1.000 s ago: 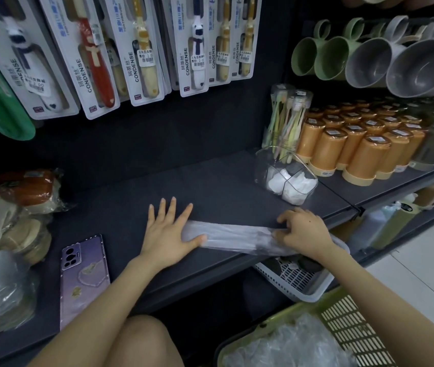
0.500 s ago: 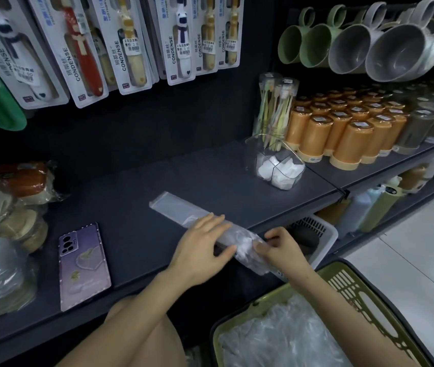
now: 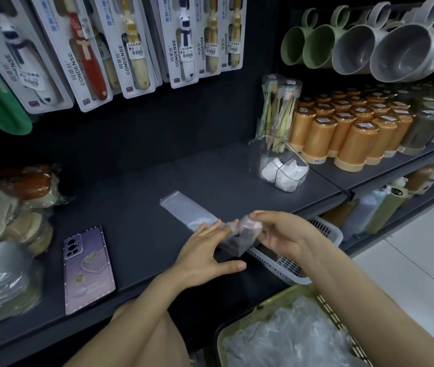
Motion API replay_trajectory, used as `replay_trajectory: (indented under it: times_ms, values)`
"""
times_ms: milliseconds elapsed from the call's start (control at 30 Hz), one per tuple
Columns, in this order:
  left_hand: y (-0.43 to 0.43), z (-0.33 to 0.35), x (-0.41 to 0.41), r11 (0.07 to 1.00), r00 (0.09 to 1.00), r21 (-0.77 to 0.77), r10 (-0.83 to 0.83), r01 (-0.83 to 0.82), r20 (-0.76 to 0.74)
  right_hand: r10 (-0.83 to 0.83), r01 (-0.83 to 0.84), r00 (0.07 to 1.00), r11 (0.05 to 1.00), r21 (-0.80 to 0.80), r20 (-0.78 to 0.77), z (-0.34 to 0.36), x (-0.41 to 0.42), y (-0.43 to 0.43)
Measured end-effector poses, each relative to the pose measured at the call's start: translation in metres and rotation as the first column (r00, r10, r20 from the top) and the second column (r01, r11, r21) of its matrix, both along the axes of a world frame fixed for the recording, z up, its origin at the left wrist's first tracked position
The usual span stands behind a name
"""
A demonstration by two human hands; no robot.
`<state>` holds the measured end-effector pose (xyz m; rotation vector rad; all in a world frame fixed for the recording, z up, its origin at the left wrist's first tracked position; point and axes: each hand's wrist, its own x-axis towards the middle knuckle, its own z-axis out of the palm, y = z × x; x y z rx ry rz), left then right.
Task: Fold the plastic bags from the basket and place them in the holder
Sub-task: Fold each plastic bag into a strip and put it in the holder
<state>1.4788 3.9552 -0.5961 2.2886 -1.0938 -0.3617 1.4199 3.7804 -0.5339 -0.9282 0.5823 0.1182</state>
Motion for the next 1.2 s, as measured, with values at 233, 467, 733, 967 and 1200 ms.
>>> replay_trajectory:
  times_ms: [233,467,733,967,1200]
  values:
    - [-0.010,-0.003,0.008,0.907,0.912,-0.129,0.381,-0.400,-0.150,-0.014,0.013,1.000,0.996,0.094,0.013,0.025,0.027,0.004]
    - [-0.005,0.018,0.041,0.736,0.685,-0.272,0.339,-0.620,-0.645,0.096,-0.088,0.995,0.837,-0.540,-0.012,0.003,0.043,0.013]
    - [0.005,0.017,0.048,0.699,0.648,-0.303,0.297,-0.648,-0.701,0.182,-0.142,0.983,0.664,-0.734,-0.026,-0.029,0.058,0.041]
    - [0.000,0.012,0.042,0.725,0.669,-0.275,0.331,-0.632,-0.665,0.070,-0.010,0.996,0.707,-0.707,0.057,-0.036,0.051,0.045]
    - [-0.001,0.010,0.038,0.693,0.615,-0.265,0.319,-0.670,-0.721,0.162,-0.110,0.987,0.711,-0.695,0.009,-0.041,0.043,0.037]
